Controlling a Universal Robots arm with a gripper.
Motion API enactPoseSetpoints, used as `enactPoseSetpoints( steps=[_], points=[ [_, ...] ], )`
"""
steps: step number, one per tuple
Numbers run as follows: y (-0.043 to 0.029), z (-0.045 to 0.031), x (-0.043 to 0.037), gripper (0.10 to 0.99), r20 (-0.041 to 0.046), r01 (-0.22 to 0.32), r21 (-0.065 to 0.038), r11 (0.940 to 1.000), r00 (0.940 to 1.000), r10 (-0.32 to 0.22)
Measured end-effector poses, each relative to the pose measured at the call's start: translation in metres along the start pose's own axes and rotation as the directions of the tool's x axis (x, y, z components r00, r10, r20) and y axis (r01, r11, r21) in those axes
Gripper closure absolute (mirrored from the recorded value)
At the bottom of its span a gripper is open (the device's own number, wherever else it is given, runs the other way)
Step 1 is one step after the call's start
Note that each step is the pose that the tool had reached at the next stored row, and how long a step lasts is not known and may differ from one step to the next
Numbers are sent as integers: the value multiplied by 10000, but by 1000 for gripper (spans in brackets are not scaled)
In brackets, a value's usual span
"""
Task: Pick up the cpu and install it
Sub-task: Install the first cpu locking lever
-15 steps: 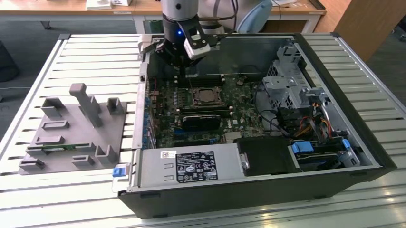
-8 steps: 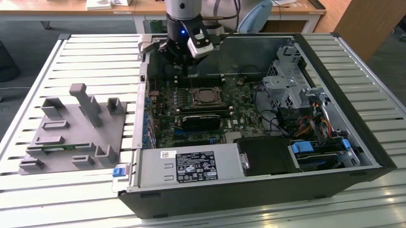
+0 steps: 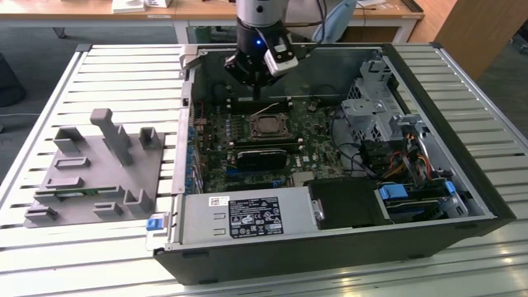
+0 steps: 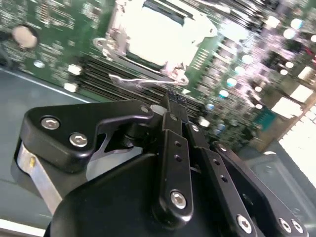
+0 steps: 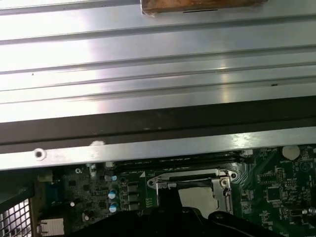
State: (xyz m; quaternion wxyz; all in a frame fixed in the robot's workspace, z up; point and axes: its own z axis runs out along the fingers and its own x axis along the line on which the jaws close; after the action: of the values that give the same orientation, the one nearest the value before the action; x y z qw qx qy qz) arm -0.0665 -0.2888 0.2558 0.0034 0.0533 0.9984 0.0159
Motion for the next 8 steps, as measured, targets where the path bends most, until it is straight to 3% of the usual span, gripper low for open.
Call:
enactPoseSetpoints(
  steps=[3, 6, 8],
  points=[
    [2, 10, -45, 980, -3, 4, -26, 10000, 10000, -4],
    [-12, 17, -48, 980, -35, 1, -321, 9995, 10000, -2],
    [-13, 25, -57, 980, -34, 18, -332, 9994, 10000, -19]
  ],
)
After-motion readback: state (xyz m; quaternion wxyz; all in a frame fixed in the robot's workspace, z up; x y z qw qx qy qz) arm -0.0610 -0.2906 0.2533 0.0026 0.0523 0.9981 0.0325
